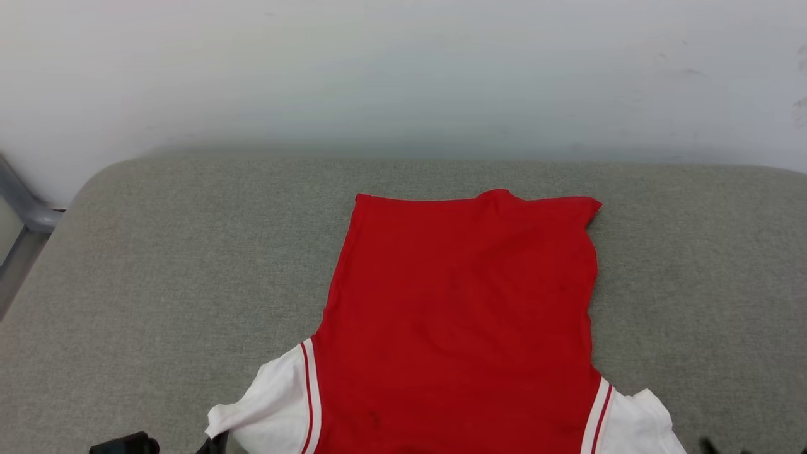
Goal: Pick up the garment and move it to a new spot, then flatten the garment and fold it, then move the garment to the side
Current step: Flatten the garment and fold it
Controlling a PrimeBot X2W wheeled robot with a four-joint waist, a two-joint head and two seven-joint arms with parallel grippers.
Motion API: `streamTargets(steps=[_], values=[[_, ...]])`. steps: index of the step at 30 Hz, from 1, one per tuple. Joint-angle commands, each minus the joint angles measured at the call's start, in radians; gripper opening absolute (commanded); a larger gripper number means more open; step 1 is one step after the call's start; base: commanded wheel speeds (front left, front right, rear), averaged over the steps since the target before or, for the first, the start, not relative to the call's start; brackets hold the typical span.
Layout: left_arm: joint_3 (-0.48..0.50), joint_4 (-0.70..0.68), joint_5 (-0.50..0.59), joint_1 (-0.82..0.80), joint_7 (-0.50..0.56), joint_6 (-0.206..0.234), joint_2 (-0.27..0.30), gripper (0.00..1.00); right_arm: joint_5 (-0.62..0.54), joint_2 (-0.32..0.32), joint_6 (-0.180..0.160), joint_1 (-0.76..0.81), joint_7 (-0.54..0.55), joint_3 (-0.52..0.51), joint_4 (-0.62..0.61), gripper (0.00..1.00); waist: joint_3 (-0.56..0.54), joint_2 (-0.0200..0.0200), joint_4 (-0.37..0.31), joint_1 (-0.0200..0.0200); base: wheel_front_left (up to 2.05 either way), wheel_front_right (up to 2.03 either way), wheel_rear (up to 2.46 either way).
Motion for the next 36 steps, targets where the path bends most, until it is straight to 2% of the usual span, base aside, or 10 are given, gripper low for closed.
streamTargets(steps=[1,7,12,17,23,31,34,35,36], values=[[-0.008,-0.030,0.014,-0.017,0.007,0.014,0.003,0.00,-0.013,0.000,-0.001,-0.062,-0.049,-0.008,-0.021,1.00,0.014,-0.0001,0.011,0.0002,0.00,0.00,0.00],[-0.030,-0.106,0.055,-0.089,0.006,0.007,-0.009,0.00,-0.053,0.002,-0.001,-0.295,-0.161,-0.039,0.044,1.00,0.113,-0.0001,0.059,0.0002,0.00,0.00,0.00],[-0.045,-0.140,0.087,-0.178,-0.014,-0.017,-0.031,0.00,-0.080,-0.044,-0.001,-0.558,-0.118,-0.055,0.202,1.00,0.226,-0.0001,0.117,0.0002,0.00,0.00,0.00],[-0.063,-0.147,0.107,-0.266,-0.043,-0.067,-0.064,0.00,-0.105,-0.113,-0.001,-0.794,0.023,-0.060,0.362,1.00,0.317,-0.0001,0.181,0.0002,0.00,0.00,0.00],[-0.084,-0.133,0.124,-0.353,-0.065,-0.125,-0.094,0.00,-0.160,-0.175,-0.001,-1.016,0.215,-0.062,0.488,1.00,0.402,-0.0001,0.235,0.0002,0.00,0.00,0.00],[-0.096,-0.106,0.126,-0.418,-0.080,-0.167,-0.119,0.00,-0.244,-0.208,-0.001,-1.147,0.352,-0.040,0.581,1.00,0.484,-0.0001,0.269,0.0002,0.00,0.00,0.00],[-0.099,-0.082,0.126,-0.432,-0.084,-0.180,-0.123,0.00,-0.281,-0.194,-0.001,-1.139,0.479,-0.059,0.673,1.00,0.500,-0.0001,0.275,0.0002,0.00,0.00,0.00],[-0.100,-0.076,0.125,-0.433,-0.085,-0.182,-0.124,0.00,-0.286,-0.182,-0.001,-1.135,0.503,-0.069,0.688,0.53,0.500,-0.0001,0.276,0.0002,0.00,0.00,0.00],[-0.100,-0.071,0.124,-0.433,-0.085,-0.184,-0.125,0.00,-0.300,-0.174,-0.001,-1.129,0.527,-0.075,0.700,0.13,0.499,-0.0001,0.276,0.0002,0.00,0.00,0.00]])
